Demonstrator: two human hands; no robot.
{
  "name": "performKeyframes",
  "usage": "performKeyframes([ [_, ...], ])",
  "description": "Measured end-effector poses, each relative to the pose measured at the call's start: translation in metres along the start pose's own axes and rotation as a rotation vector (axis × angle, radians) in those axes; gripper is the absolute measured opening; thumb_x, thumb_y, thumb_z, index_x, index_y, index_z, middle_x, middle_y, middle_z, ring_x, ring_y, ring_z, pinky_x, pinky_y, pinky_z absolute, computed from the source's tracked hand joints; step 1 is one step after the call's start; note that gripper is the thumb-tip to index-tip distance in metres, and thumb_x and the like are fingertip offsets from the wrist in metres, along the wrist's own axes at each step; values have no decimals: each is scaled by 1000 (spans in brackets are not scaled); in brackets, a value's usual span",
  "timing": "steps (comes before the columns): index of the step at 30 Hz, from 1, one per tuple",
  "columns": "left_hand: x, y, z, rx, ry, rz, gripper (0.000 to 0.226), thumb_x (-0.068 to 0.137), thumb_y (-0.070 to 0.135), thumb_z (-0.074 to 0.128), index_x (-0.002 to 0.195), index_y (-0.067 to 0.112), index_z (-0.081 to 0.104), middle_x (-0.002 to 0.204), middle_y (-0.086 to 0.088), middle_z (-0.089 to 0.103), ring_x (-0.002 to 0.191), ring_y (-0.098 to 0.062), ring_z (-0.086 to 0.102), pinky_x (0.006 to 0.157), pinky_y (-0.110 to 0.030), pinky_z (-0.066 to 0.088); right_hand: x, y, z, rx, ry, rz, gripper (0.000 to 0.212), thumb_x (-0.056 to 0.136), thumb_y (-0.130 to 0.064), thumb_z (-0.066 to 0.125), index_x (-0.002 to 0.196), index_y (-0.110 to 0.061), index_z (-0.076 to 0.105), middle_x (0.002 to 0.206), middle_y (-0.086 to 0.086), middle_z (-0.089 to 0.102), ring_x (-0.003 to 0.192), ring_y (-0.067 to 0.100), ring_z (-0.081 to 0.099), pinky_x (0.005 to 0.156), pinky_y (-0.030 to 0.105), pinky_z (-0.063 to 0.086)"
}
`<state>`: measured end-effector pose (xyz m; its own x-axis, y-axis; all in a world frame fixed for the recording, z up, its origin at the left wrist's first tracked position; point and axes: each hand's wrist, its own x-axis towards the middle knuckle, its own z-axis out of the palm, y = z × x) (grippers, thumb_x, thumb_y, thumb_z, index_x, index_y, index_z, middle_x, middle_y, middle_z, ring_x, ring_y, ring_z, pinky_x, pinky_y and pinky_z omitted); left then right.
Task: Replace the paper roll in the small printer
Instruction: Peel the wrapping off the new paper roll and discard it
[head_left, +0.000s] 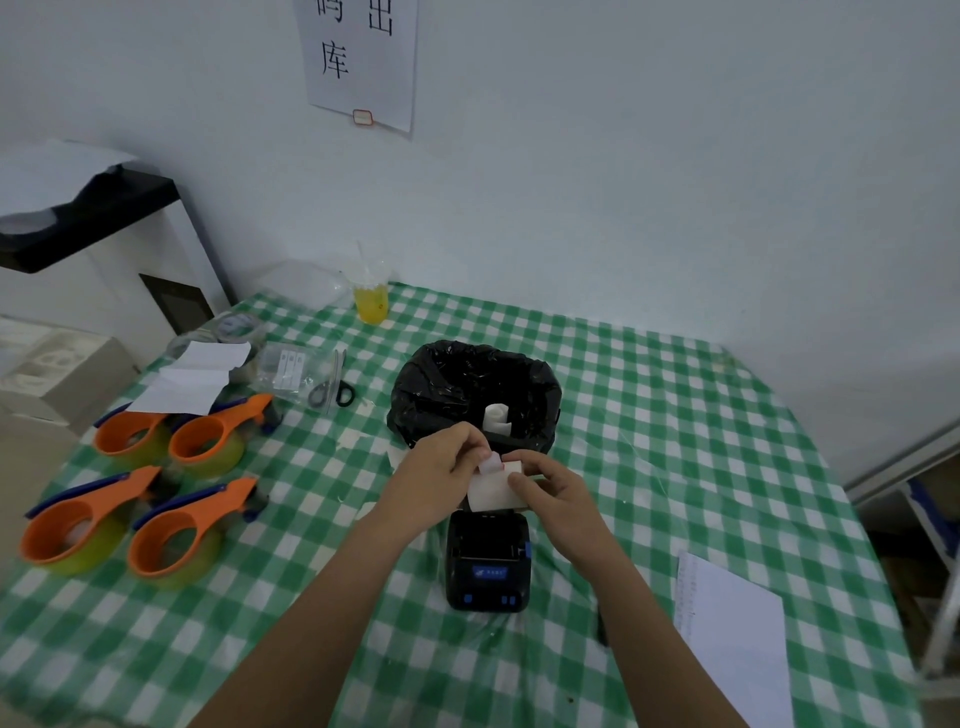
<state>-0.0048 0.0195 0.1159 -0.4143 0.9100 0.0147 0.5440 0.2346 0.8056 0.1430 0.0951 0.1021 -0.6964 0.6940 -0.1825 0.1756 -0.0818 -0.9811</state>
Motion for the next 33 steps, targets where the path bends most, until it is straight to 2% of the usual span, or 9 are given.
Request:
performKeyframes([
  [7,5,-4,3,4,3,-20,13,92,18,50,81,24,54,75,14,56,70,-4,52,70,-27,44,2,1,-1,-15,-11,11,20,91,-11,53,102,-24,64,95,6,62,66,-6,60,59,13,51],
  [16,11,-7,4,-8,-7,-52,14,94,18,48,82,25,51,78,6,58,75,-15,56,71,-33,47,8,6,-3,-45,-21,19,20,91,-13,54,101,-27,64,94,5,63,66,-5,60,58,14,51],
  [24,18,-10,7,-8,-11,-55,13,95,21,44,84,23,49,70,12,53,68,-11,52,68,-33,45,13,6,-5,-29,-26,19,21,91,-12,53,98,-28,65,92,4,63,66,-4,60,58,15,52],
  [29,24,-13,12,-21,-3,-79,13,96,21,42,86,24,48,70,11,55,67,-7,53,63,-24,42,19,11,-8,-39,-15,32,20,91,-12,54,99,-28,65,95,5,62,66,-6,60,59,14,52],
  [33,31,-14,15,-49,12,-107,13,97,20,40,86,23,47,69,9,58,70,-10,58,68,-27,47,25,16,-11,-52,-14,38,19,91,-13,54,100,-26,65,95,5,61,67,-5,58,59,14,51],
])
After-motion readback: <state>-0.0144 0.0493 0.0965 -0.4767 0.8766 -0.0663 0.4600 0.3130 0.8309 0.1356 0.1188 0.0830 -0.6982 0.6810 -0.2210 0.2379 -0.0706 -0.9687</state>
